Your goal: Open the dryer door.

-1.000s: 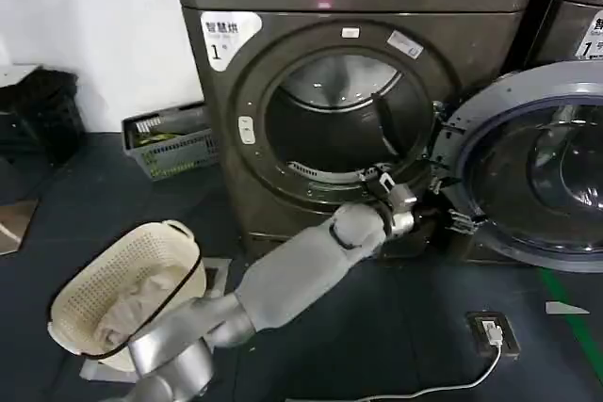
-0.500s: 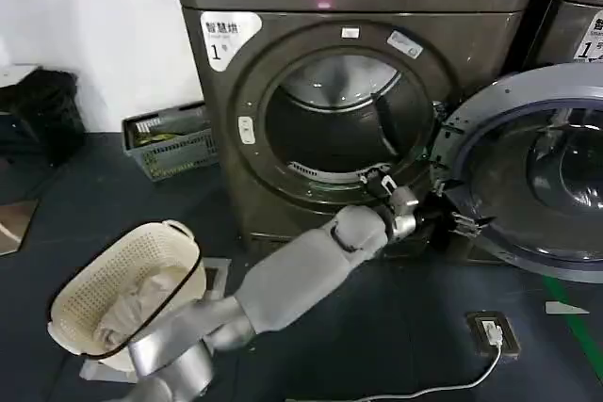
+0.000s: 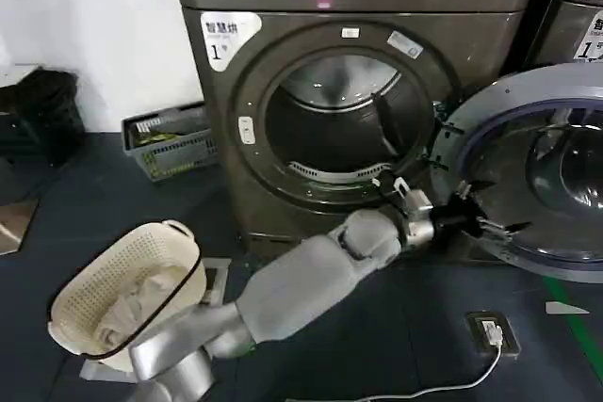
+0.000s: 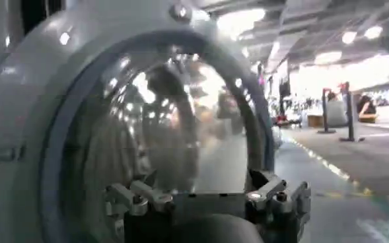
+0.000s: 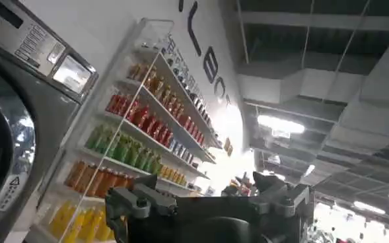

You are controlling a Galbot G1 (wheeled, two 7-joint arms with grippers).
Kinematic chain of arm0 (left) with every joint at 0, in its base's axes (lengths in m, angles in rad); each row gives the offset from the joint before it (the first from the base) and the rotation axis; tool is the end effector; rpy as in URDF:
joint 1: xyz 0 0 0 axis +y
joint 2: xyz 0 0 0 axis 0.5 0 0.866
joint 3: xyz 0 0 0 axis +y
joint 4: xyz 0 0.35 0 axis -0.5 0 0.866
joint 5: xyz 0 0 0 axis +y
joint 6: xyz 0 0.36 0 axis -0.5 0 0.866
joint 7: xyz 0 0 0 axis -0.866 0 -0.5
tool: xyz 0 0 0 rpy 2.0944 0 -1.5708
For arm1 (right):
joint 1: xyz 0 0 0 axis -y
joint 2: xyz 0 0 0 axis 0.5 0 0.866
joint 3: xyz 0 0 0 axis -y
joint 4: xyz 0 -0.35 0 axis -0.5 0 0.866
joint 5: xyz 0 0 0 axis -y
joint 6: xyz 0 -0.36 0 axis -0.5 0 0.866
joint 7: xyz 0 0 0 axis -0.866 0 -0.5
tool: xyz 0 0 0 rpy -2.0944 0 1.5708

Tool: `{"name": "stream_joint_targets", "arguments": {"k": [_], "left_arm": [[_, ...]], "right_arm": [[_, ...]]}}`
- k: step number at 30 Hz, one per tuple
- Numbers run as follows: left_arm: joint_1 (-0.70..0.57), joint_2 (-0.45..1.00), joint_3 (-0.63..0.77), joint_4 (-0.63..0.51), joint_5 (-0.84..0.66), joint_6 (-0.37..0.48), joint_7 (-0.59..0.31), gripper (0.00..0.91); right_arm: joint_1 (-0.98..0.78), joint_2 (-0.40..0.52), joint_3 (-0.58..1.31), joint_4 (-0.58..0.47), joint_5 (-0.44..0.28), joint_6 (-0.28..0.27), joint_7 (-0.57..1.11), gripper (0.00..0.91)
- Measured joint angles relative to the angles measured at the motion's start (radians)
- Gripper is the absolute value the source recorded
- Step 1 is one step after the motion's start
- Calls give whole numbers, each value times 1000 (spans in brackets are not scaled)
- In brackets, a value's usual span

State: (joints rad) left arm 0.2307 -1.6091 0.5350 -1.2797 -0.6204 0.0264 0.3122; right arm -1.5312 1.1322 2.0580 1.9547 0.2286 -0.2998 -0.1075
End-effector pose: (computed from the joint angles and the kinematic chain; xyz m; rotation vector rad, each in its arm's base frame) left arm 0.4375 -0.3177 -0.1791 1.8505 2.3443 0.0130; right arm -0.0140 -0.3934 -0.0527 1.6306 2.4419 -0.8014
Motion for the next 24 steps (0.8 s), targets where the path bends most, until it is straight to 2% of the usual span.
{"name": "stream_joint_targets", "arguments": {"k": [5, 17, 19, 24], "left_arm": [[26, 2, 2, -77, -32, -62, -8, 907], [58, 236, 0, -271, -85, -185, -59, 907], [64, 278, 1, -306, -103, -187, -69, 907], [74, 407, -18, -387, -25, -170, -81, 907]], "right_arm": [[7, 1, -9, 0, -1, 2, -2, 907], [20, -9, -22, -4, -5, 4, -10, 907], [30, -12, -24, -1, -8, 5, -10, 907], [45, -18, -30, 3, -10, 3, -15, 907]]}}
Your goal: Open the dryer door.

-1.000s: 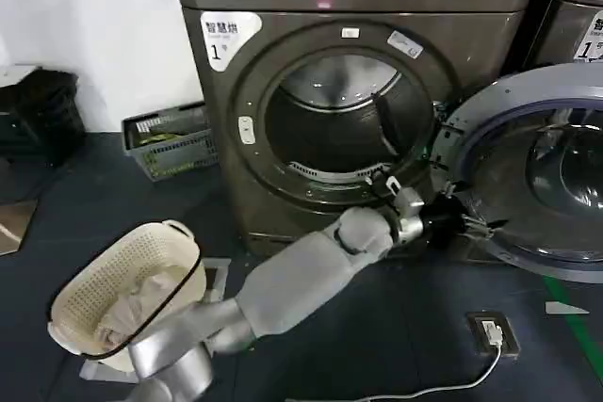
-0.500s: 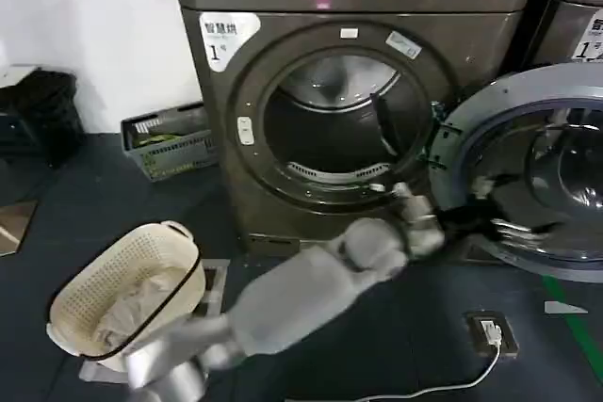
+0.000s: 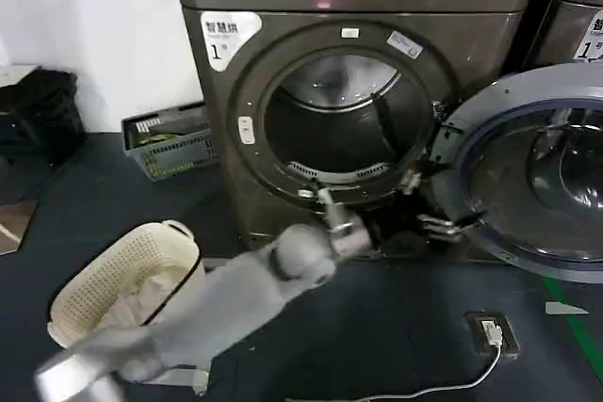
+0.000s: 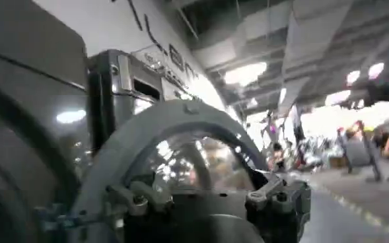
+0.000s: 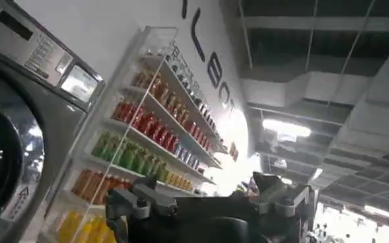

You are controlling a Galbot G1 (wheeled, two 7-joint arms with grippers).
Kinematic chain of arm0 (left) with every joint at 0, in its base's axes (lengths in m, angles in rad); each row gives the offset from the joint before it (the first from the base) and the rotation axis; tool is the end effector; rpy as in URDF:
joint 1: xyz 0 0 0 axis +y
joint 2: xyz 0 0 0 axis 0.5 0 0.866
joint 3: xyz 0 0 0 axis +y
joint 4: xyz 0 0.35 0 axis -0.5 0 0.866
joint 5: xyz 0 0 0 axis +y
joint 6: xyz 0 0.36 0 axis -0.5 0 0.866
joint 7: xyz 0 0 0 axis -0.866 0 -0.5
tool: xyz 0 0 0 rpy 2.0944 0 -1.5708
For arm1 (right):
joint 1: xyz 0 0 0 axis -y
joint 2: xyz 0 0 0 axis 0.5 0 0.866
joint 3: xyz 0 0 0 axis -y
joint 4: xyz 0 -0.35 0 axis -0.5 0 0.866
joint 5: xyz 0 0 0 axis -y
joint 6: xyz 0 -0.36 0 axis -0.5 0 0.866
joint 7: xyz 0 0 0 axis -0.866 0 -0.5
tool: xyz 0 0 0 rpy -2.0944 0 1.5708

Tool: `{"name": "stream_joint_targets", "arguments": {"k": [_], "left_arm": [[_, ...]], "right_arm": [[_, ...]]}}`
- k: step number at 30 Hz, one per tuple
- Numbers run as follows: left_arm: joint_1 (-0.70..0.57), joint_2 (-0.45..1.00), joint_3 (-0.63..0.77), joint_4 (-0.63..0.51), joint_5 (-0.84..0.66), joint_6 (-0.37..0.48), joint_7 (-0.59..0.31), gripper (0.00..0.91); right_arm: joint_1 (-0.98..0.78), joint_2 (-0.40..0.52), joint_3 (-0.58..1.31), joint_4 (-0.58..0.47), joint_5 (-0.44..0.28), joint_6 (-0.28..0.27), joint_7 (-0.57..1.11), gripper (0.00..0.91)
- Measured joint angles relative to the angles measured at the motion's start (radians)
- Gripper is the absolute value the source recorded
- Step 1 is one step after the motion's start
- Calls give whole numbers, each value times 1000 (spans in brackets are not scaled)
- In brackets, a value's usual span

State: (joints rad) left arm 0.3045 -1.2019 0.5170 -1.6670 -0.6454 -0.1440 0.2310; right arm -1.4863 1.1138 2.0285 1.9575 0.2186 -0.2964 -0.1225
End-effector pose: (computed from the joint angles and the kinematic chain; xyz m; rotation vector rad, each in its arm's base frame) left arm 0.4078 -0.1746 -0.1763 1.6162 2.2583 0.0514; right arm 0.0005 -0.3931 -0.0505 1.5719 2.4449 -0.7886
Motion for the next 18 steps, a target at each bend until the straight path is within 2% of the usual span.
{"name": "stream_joint_targets", "arguments": {"k": [5, 11, 18], "left_arm": [[10, 143, 0, -66, 64, 35, 13, 907], [39, 342, 17, -127, 73, 37, 15, 907], [65, 579, 33, -171, 92, 63, 59, 907]], "right_arm": [[11, -8, -4, 1, -2, 0, -3, 907], [17, -17, 8, 5, -8, -1, -6, 907], [28, -24, 10, 12, -23, -1, -9, 907]]}}
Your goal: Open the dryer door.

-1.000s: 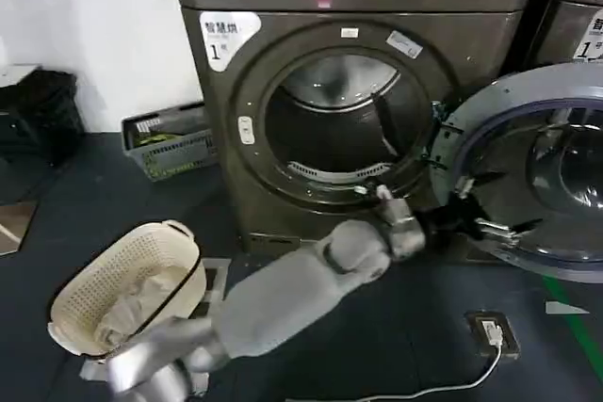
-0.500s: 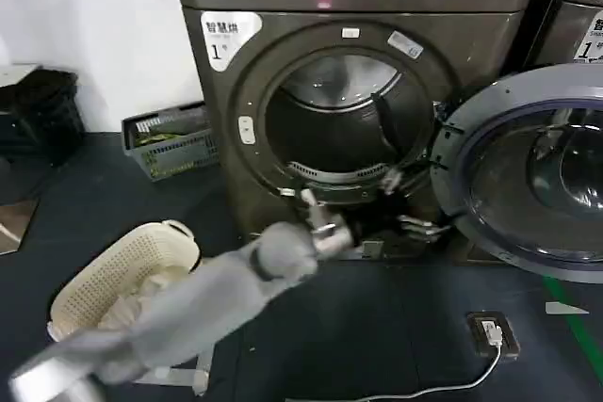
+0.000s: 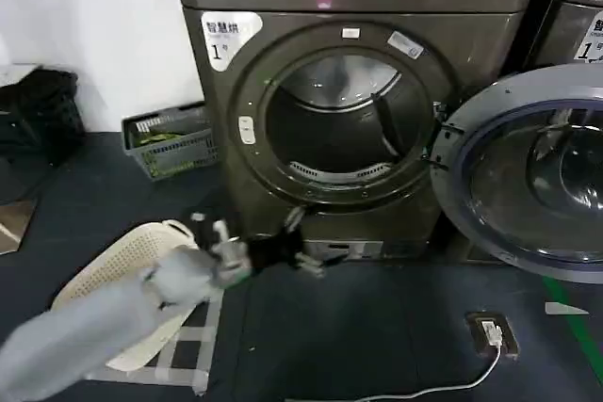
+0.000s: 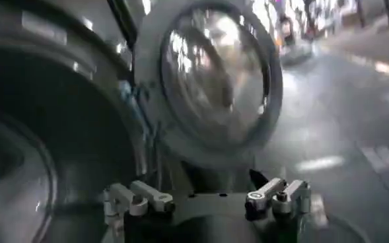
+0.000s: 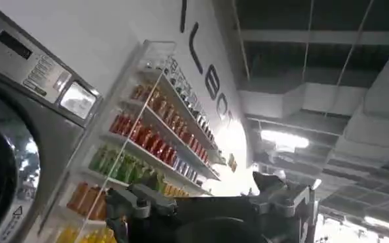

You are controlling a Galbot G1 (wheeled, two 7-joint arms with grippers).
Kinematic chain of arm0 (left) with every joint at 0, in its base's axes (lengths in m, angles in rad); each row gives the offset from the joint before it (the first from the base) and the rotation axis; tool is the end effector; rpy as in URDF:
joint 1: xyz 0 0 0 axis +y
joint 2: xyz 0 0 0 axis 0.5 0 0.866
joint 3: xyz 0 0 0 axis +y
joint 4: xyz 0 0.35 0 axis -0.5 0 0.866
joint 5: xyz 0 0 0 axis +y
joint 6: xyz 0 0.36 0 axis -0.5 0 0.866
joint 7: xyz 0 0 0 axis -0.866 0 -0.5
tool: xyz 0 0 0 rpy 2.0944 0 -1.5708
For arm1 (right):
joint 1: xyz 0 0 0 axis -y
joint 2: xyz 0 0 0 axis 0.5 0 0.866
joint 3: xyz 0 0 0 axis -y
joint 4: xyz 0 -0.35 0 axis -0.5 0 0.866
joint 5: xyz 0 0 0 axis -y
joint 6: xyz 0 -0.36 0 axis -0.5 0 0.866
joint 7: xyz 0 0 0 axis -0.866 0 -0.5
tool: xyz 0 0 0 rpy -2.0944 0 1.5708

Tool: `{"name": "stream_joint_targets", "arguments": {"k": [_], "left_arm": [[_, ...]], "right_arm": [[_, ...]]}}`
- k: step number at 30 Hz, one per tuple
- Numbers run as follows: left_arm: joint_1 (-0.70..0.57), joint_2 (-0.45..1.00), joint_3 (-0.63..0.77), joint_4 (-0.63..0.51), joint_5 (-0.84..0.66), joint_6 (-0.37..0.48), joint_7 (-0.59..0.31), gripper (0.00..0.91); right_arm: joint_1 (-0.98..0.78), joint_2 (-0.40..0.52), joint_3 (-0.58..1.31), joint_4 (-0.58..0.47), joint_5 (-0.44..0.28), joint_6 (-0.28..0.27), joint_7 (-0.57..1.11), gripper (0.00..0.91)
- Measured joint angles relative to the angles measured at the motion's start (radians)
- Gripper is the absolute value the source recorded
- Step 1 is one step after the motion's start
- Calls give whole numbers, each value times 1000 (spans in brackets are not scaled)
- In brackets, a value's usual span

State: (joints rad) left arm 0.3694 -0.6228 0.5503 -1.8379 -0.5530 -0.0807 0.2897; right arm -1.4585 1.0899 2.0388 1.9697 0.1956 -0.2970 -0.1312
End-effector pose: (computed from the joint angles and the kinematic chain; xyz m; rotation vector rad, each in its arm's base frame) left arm 0.3777 0.0291 -0.2052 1.6055 2.5117 0.7235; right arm 0.0036 -0.3909 -0.0377 1.5589 2.4012 -0.8222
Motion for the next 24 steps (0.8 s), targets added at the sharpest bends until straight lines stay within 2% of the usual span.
{"name": "stream_joint_targets", "arguments": {"k": [3, 11, 19, 24], "left_arm": [[2, 88, 13, -4, 15, 10, 3, 907], [73, 301, -28, 4, 60, 73, 18, 907], [248, 449, -197, 34, 122, 122, 80, 907], [289, 511, -251, 69, 151, 129, 104, 907]], "right_arm": [[0, 0, 4, 1, -24, 8, -6, 907], [5, -11, 15, -1, -32, 14, -8, 907], [23, -13, -2, -8, -36, 17, -8, 907], [29, -12, -6, -8, -39, 19, -8, 907]]}}
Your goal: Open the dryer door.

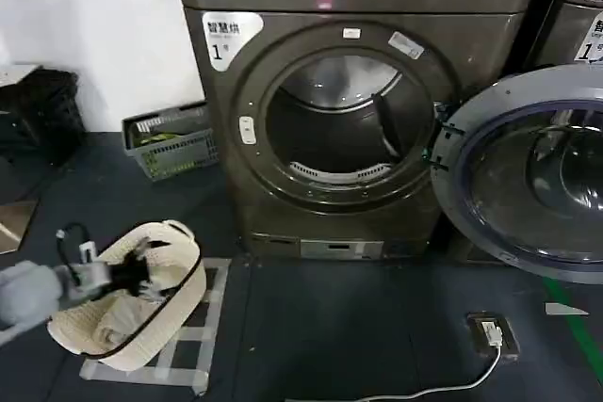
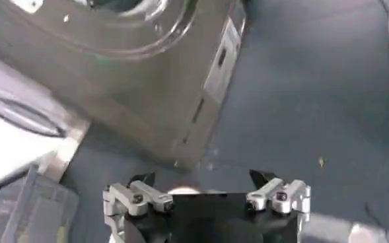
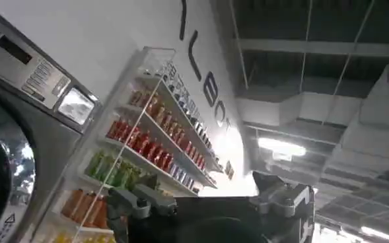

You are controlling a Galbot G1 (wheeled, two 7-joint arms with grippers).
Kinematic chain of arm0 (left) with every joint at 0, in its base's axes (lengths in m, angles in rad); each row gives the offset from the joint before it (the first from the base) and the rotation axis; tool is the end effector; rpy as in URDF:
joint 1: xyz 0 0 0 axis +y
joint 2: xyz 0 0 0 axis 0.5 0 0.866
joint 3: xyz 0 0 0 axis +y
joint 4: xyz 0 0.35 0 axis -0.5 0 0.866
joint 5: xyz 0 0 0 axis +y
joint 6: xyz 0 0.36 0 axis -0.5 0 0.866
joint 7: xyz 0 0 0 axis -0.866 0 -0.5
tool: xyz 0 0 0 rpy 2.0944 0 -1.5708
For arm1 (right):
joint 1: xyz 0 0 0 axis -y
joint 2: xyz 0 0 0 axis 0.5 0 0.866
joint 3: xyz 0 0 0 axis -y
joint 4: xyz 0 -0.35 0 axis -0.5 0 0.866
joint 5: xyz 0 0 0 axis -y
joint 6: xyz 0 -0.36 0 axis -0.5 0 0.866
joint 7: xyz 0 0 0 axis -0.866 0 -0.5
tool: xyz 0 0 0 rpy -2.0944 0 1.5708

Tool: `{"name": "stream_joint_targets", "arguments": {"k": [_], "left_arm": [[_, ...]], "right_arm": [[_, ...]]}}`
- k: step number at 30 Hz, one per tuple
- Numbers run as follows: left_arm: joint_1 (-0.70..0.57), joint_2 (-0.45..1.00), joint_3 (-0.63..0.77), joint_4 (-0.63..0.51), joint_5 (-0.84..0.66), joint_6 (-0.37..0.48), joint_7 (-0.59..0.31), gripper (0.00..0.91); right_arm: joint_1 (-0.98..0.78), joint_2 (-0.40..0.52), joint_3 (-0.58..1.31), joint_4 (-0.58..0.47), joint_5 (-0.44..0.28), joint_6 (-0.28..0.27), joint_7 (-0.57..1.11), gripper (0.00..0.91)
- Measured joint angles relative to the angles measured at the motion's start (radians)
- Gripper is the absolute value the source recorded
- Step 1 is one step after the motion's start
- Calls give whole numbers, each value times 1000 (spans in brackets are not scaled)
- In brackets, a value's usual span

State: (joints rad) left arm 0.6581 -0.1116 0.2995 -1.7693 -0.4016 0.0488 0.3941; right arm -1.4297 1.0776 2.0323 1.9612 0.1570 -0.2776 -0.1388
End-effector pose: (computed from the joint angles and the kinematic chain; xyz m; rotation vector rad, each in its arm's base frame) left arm 0.3314 0.2485 -0.1757 -1.0286 -2.1698 -1.2454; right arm 0.0078 -0.3935 -0.0358 1.5578 2.3713 -0.8572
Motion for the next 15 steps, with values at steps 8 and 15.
{"name": "stream_joint_targets", "arguments": {"k": [8, 15], "left_arm": [[22, 49, -19, 74, 41, -13, 34, 907], [36, 66, -20, 158, 65, -38, 53, 907]], "right_arm": [[4, 1, 5, -5, -4, 5, 0, 907], [9, 0, 4, -13, -4, 9, 0, 907]]}}
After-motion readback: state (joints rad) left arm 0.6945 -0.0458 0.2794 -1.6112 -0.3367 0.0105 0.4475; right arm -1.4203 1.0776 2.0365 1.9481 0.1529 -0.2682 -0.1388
